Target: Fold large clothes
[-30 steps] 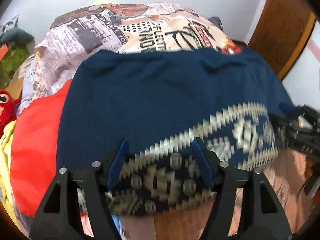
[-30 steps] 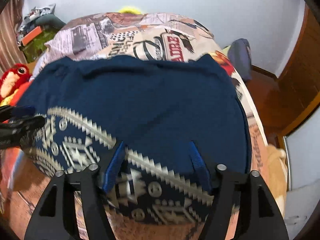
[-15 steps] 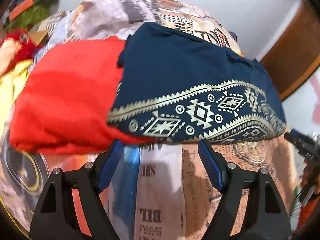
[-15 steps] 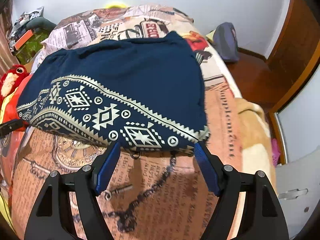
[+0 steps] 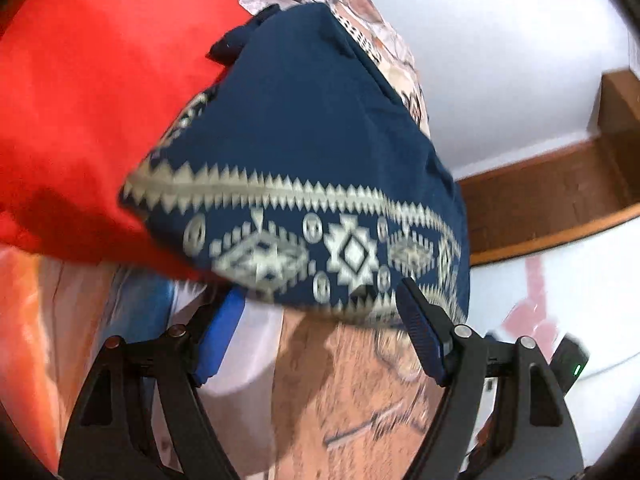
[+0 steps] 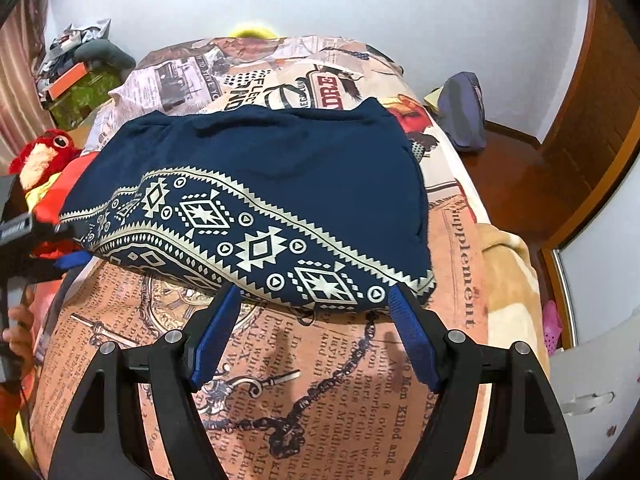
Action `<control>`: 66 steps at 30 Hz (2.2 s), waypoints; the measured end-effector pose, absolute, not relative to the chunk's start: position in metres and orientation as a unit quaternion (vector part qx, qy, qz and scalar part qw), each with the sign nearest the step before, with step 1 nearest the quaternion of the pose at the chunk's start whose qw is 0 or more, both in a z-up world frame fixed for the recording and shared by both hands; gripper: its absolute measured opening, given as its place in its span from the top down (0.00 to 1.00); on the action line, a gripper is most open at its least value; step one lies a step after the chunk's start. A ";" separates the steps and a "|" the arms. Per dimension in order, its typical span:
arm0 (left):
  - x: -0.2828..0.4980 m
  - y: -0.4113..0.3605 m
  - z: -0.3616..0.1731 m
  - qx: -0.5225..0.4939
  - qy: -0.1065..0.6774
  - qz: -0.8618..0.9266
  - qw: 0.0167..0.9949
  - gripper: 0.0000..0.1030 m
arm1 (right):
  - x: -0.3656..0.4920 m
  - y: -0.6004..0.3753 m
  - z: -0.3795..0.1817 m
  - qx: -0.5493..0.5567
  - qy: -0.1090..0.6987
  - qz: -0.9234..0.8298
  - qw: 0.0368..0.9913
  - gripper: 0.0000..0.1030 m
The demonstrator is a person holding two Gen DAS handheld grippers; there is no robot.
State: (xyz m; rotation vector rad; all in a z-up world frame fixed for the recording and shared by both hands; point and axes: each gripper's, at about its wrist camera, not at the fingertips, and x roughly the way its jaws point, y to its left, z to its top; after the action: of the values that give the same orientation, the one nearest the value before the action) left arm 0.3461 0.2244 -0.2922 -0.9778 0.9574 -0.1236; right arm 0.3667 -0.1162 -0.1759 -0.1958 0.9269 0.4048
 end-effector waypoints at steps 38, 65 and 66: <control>0.395 0.223 -0.230 -0.351 0.423 0.042 0.834 0.93 | 0.390 -0.035 -0.147 -0.056 0.432 0.251 0.865 0.29; 0.360 0.231 -0.130 -0.255 0.309 0.073 0.913 0.97 | 0.391 0.068 -0.201 -0.085 0.499 0.314 0.803 0.25; 0.361 0.220 -0.124 -0.236 0.307 0.073 0.919 0.97 | 0.390 0.064 -0.198 -0.085 0.501 0.321 0.799 0.25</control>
State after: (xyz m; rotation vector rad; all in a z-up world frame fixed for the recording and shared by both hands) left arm 0.3606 0.2203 -0.1237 -0.4851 0.6312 0.1492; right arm 0.3904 0.0641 -0.1976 -0.1831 1.0746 0.6876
